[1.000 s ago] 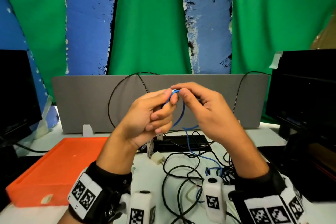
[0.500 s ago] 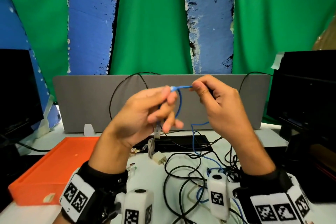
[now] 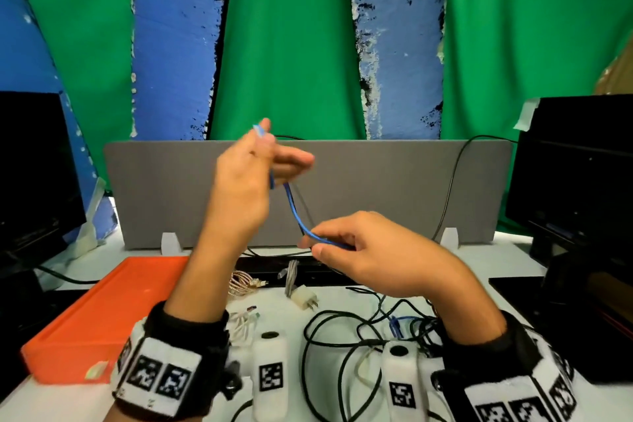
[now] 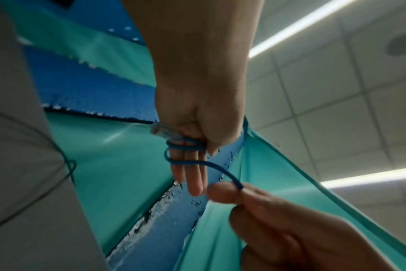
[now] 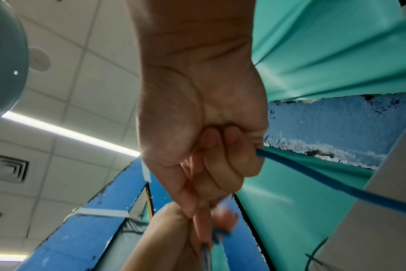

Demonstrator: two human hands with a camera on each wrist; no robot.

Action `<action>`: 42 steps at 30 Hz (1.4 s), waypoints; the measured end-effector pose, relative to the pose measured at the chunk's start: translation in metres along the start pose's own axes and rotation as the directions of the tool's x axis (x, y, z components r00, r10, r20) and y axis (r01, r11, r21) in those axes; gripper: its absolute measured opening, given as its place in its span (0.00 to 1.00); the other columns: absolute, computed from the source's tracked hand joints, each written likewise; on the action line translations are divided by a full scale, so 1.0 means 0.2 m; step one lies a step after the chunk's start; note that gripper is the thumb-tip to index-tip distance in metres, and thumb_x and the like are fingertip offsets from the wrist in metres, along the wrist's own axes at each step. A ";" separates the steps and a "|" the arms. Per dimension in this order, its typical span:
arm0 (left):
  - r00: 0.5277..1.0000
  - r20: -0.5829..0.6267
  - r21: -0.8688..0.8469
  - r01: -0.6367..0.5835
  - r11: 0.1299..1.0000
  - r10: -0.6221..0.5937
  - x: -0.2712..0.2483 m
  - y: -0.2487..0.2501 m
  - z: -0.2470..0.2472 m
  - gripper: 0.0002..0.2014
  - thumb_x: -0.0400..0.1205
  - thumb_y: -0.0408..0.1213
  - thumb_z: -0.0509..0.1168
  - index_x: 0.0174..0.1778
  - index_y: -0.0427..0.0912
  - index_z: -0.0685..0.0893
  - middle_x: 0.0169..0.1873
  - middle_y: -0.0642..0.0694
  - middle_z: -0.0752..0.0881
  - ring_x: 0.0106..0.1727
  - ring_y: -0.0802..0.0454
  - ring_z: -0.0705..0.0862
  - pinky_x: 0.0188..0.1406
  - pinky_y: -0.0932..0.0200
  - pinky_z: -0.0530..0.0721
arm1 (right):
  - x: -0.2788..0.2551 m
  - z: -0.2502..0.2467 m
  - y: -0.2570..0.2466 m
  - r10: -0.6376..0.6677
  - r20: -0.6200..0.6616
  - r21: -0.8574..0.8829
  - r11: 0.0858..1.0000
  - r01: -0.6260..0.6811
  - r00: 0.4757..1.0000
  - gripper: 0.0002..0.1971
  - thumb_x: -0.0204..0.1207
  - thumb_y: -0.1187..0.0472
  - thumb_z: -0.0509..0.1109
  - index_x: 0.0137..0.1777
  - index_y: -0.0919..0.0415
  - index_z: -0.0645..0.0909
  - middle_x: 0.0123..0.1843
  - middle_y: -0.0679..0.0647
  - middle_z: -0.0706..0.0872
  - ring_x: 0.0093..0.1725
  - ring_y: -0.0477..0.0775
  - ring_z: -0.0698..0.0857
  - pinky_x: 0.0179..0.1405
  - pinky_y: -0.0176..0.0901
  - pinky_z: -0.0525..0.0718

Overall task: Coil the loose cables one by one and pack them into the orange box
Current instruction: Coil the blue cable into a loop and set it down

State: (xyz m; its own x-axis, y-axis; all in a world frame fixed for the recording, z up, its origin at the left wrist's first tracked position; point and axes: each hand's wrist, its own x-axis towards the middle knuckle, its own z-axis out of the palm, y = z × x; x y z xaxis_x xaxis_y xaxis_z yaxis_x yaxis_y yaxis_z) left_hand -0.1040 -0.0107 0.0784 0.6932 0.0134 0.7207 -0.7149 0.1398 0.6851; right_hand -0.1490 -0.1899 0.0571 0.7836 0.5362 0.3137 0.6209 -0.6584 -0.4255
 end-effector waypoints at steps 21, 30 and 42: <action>0.830 0.507 -0.646 0.545 0.535 -0.234 -0.06 -0.01 0.10 0.23 0.89 0.43 0.50 0.54 0.32 0.88 0.12 0.53 0.65 0.17 0.58 0.77 0.61 0.57 0.81 | 0.09 -0.03 0.12 0.041 -0.468 0.312 0.942 0.122 0.883 0.10 0.90 0.52 0.59 0.49 0.52 0.78 0.27 0.44 0.73 0.23 0.41 0.67 0.24 0.31 0.65; 0.933 0.328 -0.795 0.356 0.491 -0.147 -0.04 0.00 0.06 0.27 0.89 0.39 0.52 0.77 0.20 0.64 0.22 0.52 0.75 0.26 0.60 0.80 0.50 0.61 0.87 | 0.09 0.04 0.12 0.114 -0.144 0.068 0.992 -0.106 0.983 0.15 0.90 0.45 0.54 0.52 0.52 0.77 0.32 0.46 0.77 0.33 0.48 0.77 0.42 0.56 0.80; 0.946 0.227 0.862 -0.084 0.500 -0.233 -0.12 -0.08 0.17 0.14 0.91 0.44 0.51 0.42 0.43 0.71 0.31 0.45 0.81 0.33 0.43 0.81 0.31 0.47 0.74 | 0.08 -0.01 0.06 0.255 -0.210 0.042 0.967 -0.252 0.944 0.12 0.77 0.57 0.69 0.34 0.63 0.81 0.23 0.49 0.75 0.21 0.44 0.68 0.24 0.40 0.71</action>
State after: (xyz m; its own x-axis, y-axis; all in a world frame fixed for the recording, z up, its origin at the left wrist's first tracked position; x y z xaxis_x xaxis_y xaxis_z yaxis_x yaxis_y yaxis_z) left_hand -0.1116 -0.0477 0.0540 0.8011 -0.2451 0.5460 -0.4946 -0.7848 0.3734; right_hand -0.1287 -0.1898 0.0599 0.9024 0.2275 0.3659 0.4022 -0.7493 -0.5261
